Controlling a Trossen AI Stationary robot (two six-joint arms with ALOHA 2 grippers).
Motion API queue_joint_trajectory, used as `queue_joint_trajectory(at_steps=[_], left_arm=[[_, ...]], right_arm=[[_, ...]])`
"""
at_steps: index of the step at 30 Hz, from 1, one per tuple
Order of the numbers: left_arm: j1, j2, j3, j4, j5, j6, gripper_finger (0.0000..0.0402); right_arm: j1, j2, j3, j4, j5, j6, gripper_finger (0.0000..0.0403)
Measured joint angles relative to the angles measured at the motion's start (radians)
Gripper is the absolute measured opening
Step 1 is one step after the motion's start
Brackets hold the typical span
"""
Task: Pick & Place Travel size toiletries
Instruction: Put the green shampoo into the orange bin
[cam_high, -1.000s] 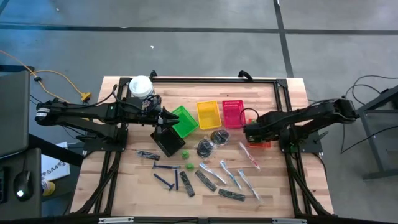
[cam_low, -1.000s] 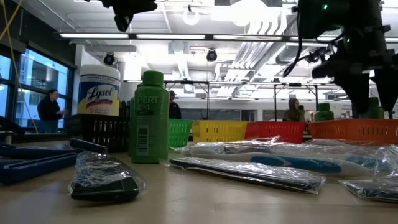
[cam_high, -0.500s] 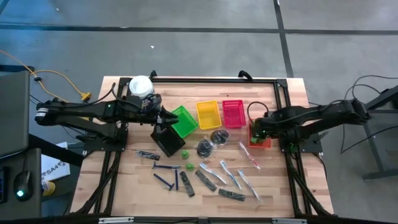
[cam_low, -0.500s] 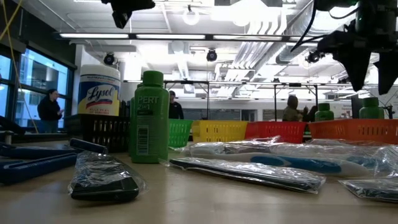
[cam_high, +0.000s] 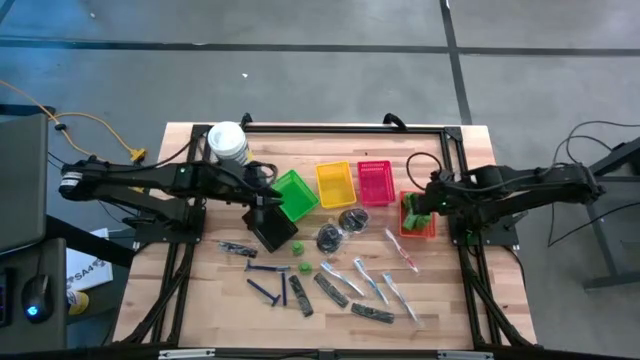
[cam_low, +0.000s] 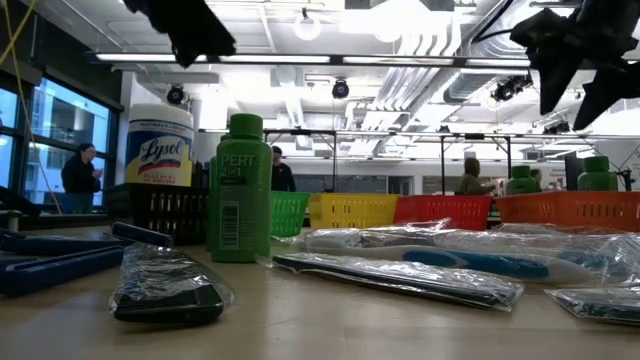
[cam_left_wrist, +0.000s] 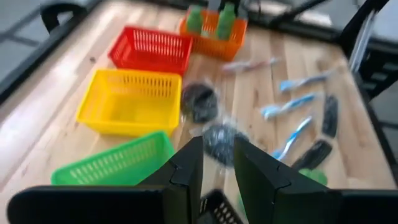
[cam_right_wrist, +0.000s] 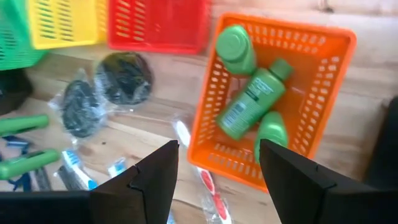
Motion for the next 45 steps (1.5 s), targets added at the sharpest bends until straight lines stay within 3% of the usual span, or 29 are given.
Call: queue_joint_trajectory(at_steps=[8,17,21,30,45], left_arm=[[-0.039,0.137,0.000,-0.019,0.070,0.051,0.0097],[-0.193,0.228,0.000,-0.073,0.109,0.060,0.0206],[-0.247,0.293,0.000,-0.101,0.078,0.060,0.0231],[-0.257,0.412,0.000,0.046,0.028,0.052,0.0235],[-0.256,0.480,0.000,0.085,-0.021,0.041,0.0235]], right_arm=[[0.000,-0.031,0.000,0.027,0.037,-0.081,0.0215],[0.000,-0.033,0.000,0.032,0.032,-0.158,0.0215],[0.000,-0.033,0.000,0.045,0.030,-0.185,0.0215],[0.000,-0.033,0.000,0.061,0.031,-0.217,0.0215],[0.000,-0.033,0.000,0.065,0.023,-0.270,0.0215]])
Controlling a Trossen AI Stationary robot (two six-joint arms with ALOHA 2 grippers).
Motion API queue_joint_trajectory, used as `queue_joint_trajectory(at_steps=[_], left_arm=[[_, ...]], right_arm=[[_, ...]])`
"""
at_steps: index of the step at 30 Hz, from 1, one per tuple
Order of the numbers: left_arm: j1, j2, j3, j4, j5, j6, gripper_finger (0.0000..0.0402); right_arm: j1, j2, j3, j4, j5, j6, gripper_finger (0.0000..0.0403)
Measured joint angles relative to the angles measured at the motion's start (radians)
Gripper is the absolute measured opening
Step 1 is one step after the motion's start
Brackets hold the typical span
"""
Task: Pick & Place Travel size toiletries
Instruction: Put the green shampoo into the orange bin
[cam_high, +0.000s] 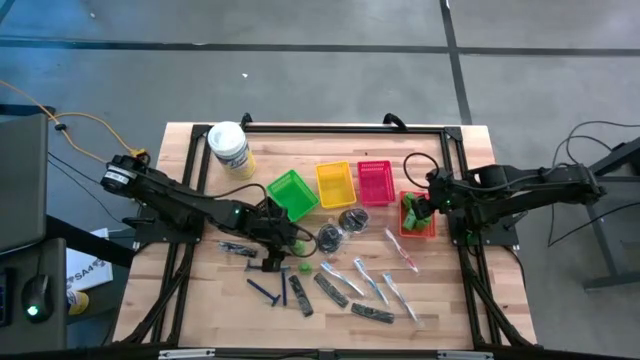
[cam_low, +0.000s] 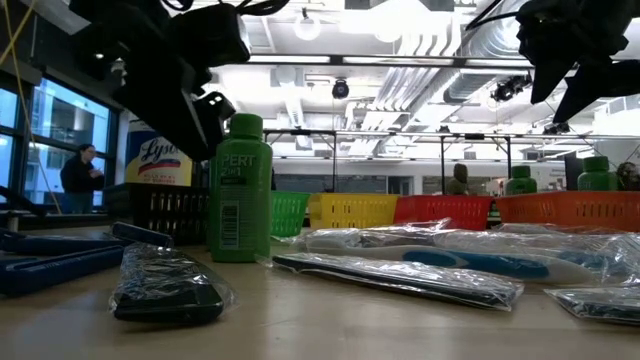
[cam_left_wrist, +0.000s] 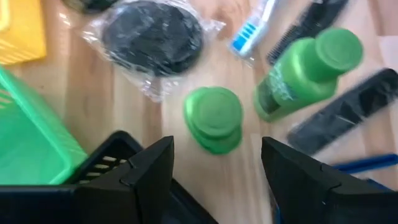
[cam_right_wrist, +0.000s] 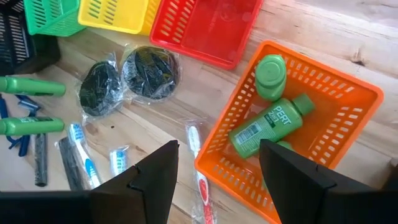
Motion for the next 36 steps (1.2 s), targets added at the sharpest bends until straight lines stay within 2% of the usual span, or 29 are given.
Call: queue_joint_trajectory(at_steps=[7,14,18,36], left_arm=[[0.000,0.007,0.000,0.029,-0.031,-0.016,0.0235],[0.000,0.059,0.001,0.085,0.009,-0.044,0.0235],[0.000,0.057,0.001,0.129,-0.027,-0.070,0.0235],[0.000,0.105,0.003,0.150,-0.027,-0.091,0.0235]], right_arm=[[0.000,0.000,0.000,0.015,0.001,-0.031,0.0215],[0.000,0.000,0.000,0.022,0.001,-0.051,0.0215],[0.000,0.001,0.000,0.025,0.001,-0.058,0.0215],[0.000,0.000,0.000,0.029,0.005,-0.078,0.0215]])
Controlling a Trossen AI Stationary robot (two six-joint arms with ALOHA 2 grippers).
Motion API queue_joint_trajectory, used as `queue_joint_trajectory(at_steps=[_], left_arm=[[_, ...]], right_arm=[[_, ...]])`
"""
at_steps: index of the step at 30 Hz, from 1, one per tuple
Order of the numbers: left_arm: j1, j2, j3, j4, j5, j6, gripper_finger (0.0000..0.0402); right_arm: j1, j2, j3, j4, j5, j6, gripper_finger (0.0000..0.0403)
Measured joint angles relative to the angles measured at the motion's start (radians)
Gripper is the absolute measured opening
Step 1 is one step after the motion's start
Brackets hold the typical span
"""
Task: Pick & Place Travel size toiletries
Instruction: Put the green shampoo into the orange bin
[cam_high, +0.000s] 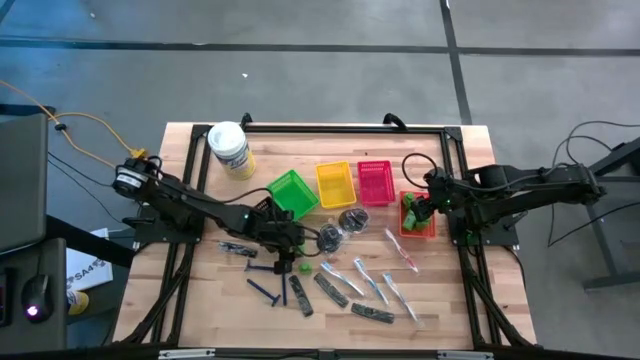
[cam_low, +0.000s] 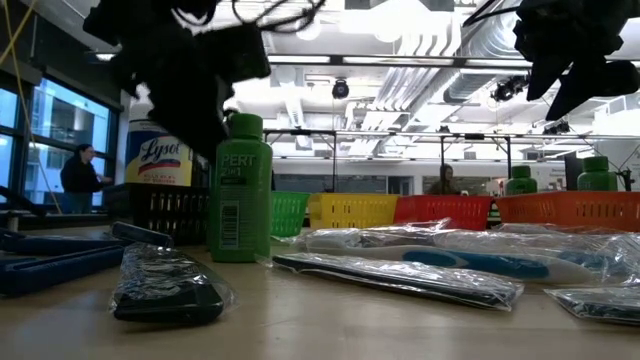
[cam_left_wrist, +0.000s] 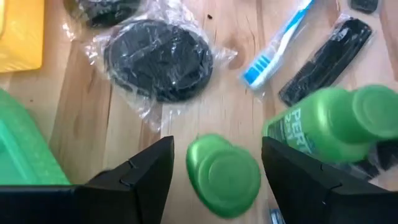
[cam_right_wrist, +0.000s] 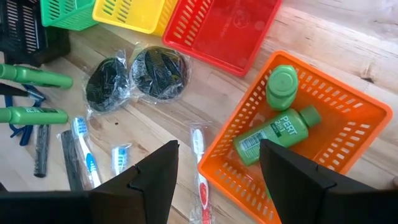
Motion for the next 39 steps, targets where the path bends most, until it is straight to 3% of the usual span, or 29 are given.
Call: queue_joint_trajectory(at_steps=[8,20,23,33,39], left_arm=[[0.000,0.018,-0.003,0.001,-0.001,-0.021,0.0227],[0.000,0.018,-0.003,0.011,-0.002,-0.060,0.0100],[0.000,0.018,0.012,-0.010,0.001,-0.059,0.0088],[0.059,0.018,0.286,-0.262,-0.036,0.128,0.0095],[0.148,0.017,0.407,-0.295,-0.022,0.235,0.0092]], right_arm=[[0.000,0.000,0.000,0.004,0.004,0.000,0.0215],[0.000,0.000,0.000,0.004,0.003,-0.014,0.0215],[0.000,0.000,0.000,0.004,0.002,-0.025,0.0215],[0.000,0.000,0.000,0.004,0.001,-0.062,0.0215],[0.000,0.006,0.000,0.097,0.003,-0.238,0.0215]])
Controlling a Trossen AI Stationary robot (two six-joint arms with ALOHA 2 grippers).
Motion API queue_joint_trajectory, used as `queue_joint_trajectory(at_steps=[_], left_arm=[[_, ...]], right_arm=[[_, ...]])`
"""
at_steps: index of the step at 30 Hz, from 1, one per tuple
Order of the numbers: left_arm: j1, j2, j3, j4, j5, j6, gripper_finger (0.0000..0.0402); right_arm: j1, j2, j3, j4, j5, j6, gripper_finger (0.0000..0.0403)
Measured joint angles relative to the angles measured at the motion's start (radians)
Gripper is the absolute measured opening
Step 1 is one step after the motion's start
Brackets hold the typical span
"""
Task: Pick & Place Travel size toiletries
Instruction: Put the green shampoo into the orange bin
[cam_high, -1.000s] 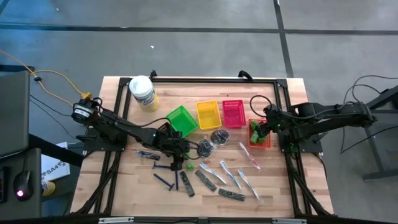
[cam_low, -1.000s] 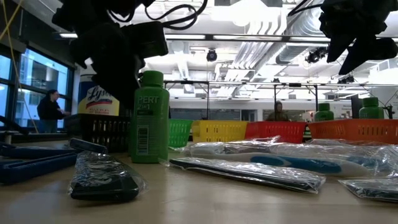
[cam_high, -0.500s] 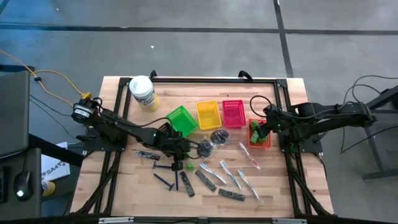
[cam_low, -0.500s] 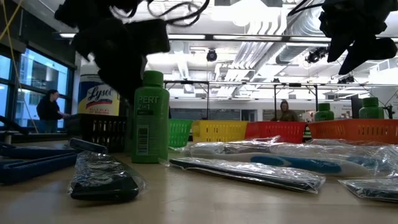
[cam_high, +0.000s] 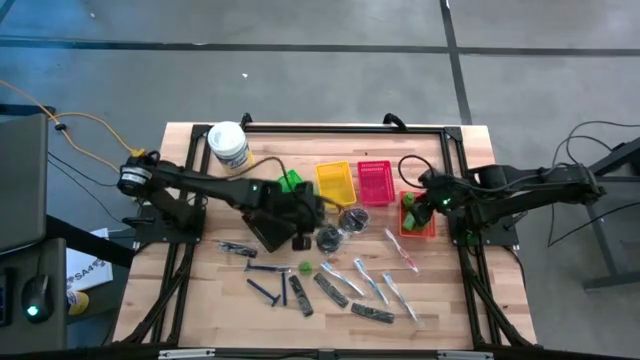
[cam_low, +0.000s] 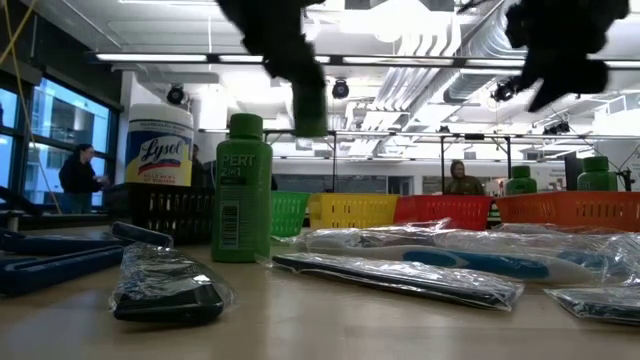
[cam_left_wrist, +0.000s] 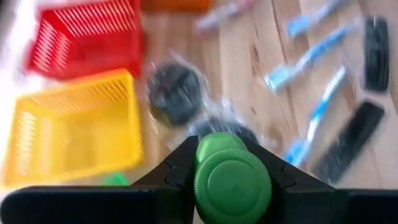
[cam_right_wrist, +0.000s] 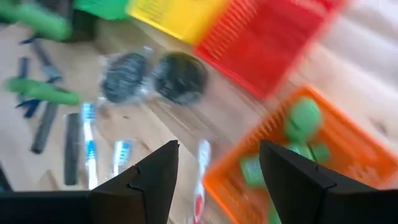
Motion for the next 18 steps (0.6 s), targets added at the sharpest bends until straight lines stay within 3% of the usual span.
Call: queue_joint_trajectory(at_steps=[8,18], left_arm=[[0.096,0.000,0.053,0.124,0.036,0.009,0.0092],[0.128,-0.001,0.100,0.194,0.050,0.054,0.0092]], right_arm=[[0.000,0.080,0.000,0.351,0.002,-0.429,0.0215],[-0.003,0.325,-0.002,0.745,0.059,-0.710,0.0215]])
